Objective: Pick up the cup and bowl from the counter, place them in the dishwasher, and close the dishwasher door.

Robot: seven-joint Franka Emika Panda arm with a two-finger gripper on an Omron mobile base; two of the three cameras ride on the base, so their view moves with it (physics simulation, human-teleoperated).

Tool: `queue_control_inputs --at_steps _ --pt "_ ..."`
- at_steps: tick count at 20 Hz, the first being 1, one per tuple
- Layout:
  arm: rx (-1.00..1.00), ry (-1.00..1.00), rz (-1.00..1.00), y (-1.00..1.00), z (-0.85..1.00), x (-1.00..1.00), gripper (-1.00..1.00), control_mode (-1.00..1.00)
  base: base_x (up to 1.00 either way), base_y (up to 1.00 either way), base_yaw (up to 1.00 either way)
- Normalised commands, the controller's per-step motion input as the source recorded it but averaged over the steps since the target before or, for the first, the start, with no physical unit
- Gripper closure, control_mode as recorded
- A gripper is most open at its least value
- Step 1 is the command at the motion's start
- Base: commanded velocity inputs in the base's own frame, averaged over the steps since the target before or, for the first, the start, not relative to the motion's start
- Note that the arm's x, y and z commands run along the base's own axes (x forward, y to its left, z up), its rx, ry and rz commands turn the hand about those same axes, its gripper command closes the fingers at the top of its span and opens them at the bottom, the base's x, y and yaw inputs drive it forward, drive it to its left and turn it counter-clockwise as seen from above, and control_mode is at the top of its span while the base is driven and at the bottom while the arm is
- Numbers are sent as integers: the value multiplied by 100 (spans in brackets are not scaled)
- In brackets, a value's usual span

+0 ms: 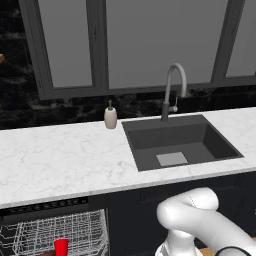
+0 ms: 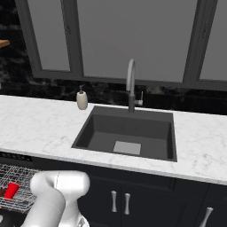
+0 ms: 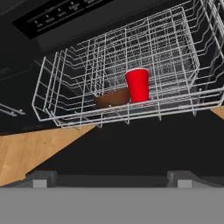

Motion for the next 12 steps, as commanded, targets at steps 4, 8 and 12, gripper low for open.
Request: queue_control_inputs --at_steps 4,8,12 --pt "0 -17 0 0 0 -66 -100 -100 0 0 0" --pt "0 -21 0 0 0 -46 -100 -100 0 0 0" --pt "3 -25 0 0 0 -39 -100 -100 0 0 0"
